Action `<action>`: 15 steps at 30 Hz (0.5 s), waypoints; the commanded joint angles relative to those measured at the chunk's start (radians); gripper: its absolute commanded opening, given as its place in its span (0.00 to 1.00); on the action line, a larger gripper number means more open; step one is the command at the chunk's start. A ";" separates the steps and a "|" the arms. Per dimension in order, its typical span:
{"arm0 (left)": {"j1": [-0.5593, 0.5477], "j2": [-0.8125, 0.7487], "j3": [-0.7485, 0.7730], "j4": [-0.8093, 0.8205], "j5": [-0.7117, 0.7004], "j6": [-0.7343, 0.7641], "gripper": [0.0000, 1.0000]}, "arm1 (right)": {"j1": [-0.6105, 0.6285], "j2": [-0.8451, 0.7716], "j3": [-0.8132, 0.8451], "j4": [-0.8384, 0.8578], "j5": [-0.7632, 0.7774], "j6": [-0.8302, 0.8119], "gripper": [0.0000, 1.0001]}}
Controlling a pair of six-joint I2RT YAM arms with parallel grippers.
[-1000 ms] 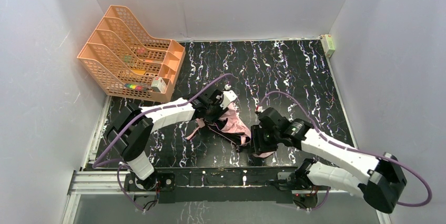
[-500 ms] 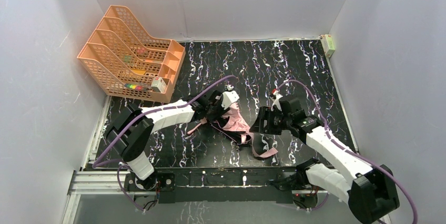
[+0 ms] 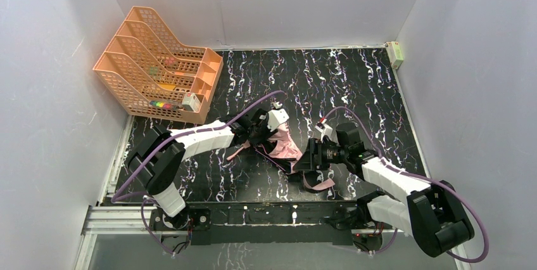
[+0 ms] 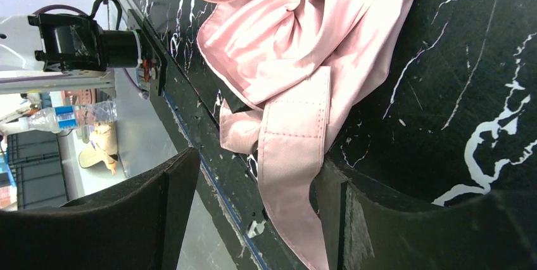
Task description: Put away the umbrella
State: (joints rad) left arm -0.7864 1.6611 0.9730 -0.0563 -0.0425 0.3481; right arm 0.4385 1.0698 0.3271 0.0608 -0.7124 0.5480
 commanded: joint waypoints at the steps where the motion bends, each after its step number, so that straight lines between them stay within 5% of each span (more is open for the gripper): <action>1: 0.007 -0.015 0.015 0.035 0.003 0.017 0.00 | -0.006 -0.002 -0.002 0.091 -0.004 -0.006 0.74; 4: 0.007 -0.017 0.009 0.039 0.004 0.016 0.00 | -0.007 -0.019 -0.010 0.112 0.031 0.001 0.69; 8: 0.007 -0.011 0.006 0.036 0.002 0.017 0.00 | -0.008 0.005 0.004 0.122 -0.026 0.007 0.50; 15: 0.007 0.010 0.023 0.027 -0.007 0.029 0.00 | -0.008 -0.105 0.001 -0.049 0.007 -0.006 0.29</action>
State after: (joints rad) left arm -0.7864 1.6642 0.9730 -0.0528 -0.0429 0.3565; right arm 0.4347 1.0340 0.3222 0.0864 -0.7025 0.5533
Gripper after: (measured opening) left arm 0.369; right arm 0.330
